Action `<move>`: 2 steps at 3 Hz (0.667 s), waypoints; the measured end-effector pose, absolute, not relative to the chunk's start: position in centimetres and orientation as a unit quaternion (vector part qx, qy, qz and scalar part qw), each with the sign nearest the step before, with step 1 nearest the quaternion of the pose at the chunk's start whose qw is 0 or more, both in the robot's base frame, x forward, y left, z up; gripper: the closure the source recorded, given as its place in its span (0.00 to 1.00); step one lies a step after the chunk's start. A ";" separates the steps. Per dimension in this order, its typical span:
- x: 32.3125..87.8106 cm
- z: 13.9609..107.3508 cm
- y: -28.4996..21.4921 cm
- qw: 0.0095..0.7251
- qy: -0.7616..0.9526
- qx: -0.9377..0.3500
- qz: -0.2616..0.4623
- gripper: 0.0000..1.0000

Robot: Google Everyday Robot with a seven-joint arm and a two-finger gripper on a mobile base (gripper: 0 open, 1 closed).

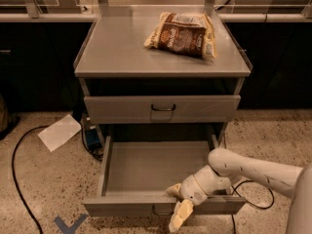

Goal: Open middle drawer

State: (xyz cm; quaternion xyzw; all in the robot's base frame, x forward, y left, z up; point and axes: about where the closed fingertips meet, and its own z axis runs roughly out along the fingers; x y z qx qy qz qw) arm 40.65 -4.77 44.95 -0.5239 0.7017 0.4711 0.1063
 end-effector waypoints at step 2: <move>38.0 46.5 -7.0 0.114 0.720 -0.500 0.468 0.00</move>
Offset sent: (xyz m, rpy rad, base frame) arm -0.0178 -0.0164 0.0130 -0.0061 0.0060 -0.0476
